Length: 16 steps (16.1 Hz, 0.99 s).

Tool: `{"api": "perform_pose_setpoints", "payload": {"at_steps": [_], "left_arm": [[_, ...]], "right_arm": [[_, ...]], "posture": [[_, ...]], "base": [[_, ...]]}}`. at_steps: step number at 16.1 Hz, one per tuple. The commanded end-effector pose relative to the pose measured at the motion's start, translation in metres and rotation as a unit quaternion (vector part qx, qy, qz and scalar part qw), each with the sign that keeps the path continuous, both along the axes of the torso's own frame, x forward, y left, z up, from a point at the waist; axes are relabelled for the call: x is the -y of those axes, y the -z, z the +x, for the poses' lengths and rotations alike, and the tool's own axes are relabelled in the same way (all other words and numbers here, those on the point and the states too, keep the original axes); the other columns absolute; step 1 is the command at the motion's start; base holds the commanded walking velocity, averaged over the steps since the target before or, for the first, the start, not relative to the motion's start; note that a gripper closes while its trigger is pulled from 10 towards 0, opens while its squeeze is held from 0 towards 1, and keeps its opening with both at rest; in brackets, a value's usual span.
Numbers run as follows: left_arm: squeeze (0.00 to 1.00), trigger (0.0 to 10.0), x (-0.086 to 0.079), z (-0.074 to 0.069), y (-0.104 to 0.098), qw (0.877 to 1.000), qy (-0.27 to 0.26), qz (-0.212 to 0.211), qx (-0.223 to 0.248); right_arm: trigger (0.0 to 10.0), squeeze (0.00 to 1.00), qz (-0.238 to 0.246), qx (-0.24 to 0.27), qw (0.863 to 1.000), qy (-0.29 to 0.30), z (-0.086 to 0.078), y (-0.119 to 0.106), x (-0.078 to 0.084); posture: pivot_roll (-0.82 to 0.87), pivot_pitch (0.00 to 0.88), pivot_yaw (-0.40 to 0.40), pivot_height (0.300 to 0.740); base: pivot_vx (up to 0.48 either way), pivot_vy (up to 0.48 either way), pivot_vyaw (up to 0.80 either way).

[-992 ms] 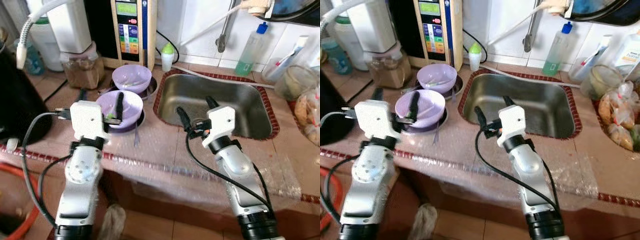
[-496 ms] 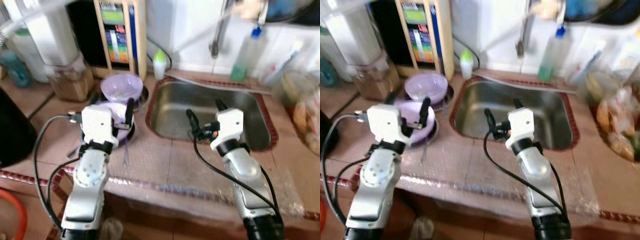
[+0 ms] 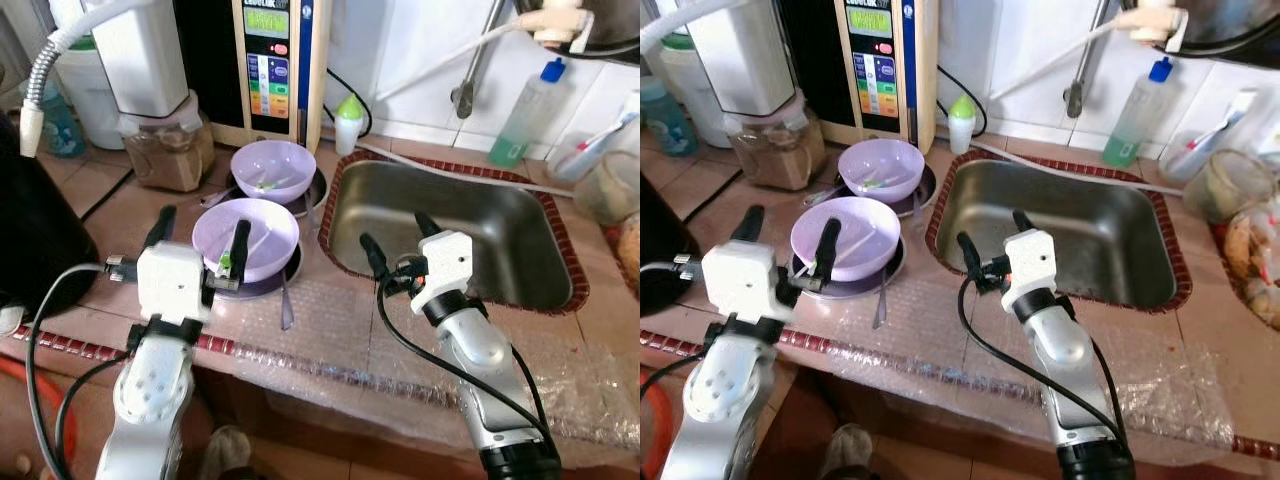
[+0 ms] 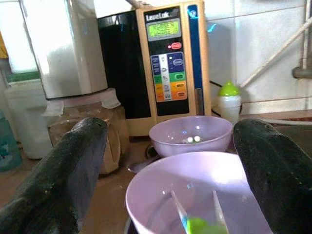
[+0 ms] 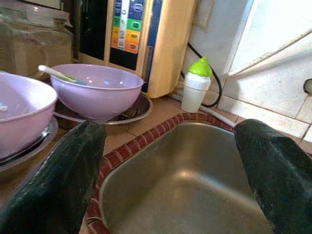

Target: Kitchen organization

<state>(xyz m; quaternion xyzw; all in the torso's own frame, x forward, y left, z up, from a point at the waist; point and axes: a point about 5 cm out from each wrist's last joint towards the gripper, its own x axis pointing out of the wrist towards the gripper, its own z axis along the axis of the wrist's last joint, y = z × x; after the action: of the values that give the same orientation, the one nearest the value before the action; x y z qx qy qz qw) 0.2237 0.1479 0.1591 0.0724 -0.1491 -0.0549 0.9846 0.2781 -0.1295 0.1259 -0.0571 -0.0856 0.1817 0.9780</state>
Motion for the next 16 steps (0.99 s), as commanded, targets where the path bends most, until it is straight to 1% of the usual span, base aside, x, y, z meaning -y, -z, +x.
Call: {"api": "perform_pose_setpoints", "payload": {"at_steps": [1, 2, 3, 4, 5, 6, 7, 9, 10, 12, 13, 14, 15, 16], "left_arm": [[0.00, 10.0, -0.006, -0.003, -0.008, 1.000, 0.001, -0.004, 0.010], [0.00, 10.0, -0.011, -0.003, -0.012, 1.000, -0.002, 0.000, 0.013], [0.00, 10.0, -0.012, -0.004, -0.014, 1.000, -0.001, 0.005, 0.017], [0.00, 10.0, -0.010, -0.007, -0.011, 1.000, -0.003, 0.007, 0.016], [0.00, 10.0, -0.010, -0.011, -0.006, 1.000, -0.005, 0.007, 0.005], [0.00, 10.0, -0.011, -0.014, -0.003, 1.000, -0.005, 0.004, -0.003], [0.00, 10.0, -0.004, -0.017, 0.002, 1.000, 0.024, 0.016, -0.008], [0.00, 10.0, -0.004, -0.017, 0.014, 0.999, 0.035, 0.006, -0.032], [0.00, 10.0, -0.003, -0.018, 0.015, 0.999, 0.041, 0.008, -0.034], [0.00, 10.0, 0.003, -0.017, 0.015, 0.996, 0.075, 0.012, -0.037], [0.00, 10.0, 0.007, -0.016, 0.022, 0.995, 0.089, 0.017, -0.046], [0.00, 10.0, 0.008, -0.017, 0.023, 0.995, 0.090, 0.017, -0.048], [0.00, 10.0, 0.011, -0.014, 0.030, 0.993, 0.098, 0.018, -0.056], [0.00, 10.0, 0.015, -0.011, 0.036, 0.993, 0.103, 0.011, -0.062]], "right_arm": [[10.0, 0.00, 0.005, 0.002, 1.000, -0.016, 0.001, -0.004, -0.012], [10.0, 0.00, 0.011, 0.000, 1.000, -0.023, 0.001, -0.005, -0.019], [10.0, 0.00, 0.014, 0.000, 0.999, -0.032, 0.001, -0.006, -0.023], [10.0, 0.00, 0.010, -0.004, 0.999, -0.042, 0.001, -0.001, -0.022], [10.0, 0.00, -0.003, -0.013, 0.999, -0.036, 0.003, 0.007, -0.018], [10.0, 0.00, 0.008, -0.021, 0.999, -0.023, 0.007, 0.007, -0.015], [10.0, 0.00, 0.012, -0.020, 0.999, -0.025, 0.010, 0.004, -0.013], [10.0, 0.00, 0.008, -0.025, 1.000, -0.018, 0.012, 0.009, -0.011], [10.0, 0.00, 0.011, -0.024, 1.000, -0.016, 0.013, 0.008, -0.013], [10.0, 0.00, 0.018, -0.015, 0.999, -0.024, 0.012, 0.004, -0.021], [10.0, 0.00, 0.015, -0.013, 0.999, -0.025, 0.009, 0.006, -0.020], [10.0, 0.00, 0.015, -0.014, 1.000, -0.022, 0.008, 0.007, -0.018], [10.0, 0.00, 0.016, -0.025, 1.000, -0.003, 0.009, 0.013, -0.009], [10.0, 0.00, 0.018, -0.031, 0.999, 0.005, 0.010, 0.015, -0.006]], "posture": [[0.09, 0.000, -0.056, 0.740], [0.10, 0.000, -0.079, 0.740], [0.12, 0.000, -0.067, 0.740], [0.12, 0.000, -0.070, 0.740], [0.13, 0.000, -0.074, 0.740], [0.12, 0.000, -0.076, 0.740], [0.14, 0.000, -0.070, 0.740], [0.15, 0.000, -0.062, 0.740], [0.14, 0.000, -0.063, 0.740], [0.12, 0.000, -0.041, 0.740], [0.12, 0.000, -0.022, 0.740], [0.12, 0.000, -0.020, 0.740], [0.11, 0.000, -0.026, 0.740], [0.11, 0.000, -0.037, 0.740]], "base": [[0.000, 0.000, 0.00], [0.000, 0.000, 0.00], [0.000, 0.000, 0.00], [0.000, 0.000, 0.00], [0.000, 0.000, 0.00], [0.000, 0.000, 0.00], [0.000, 0.000, 0.00], [0.000, 0.000, 0.00], [0.000, 0.000, 0.00], [0.000, 0.000, 0.00], [0.000, 0.000, 0.00], [0.000, 0.000, 0.00], [0.000, 0.000, 0.00], [0.000, 0.000, 0.00]]}}
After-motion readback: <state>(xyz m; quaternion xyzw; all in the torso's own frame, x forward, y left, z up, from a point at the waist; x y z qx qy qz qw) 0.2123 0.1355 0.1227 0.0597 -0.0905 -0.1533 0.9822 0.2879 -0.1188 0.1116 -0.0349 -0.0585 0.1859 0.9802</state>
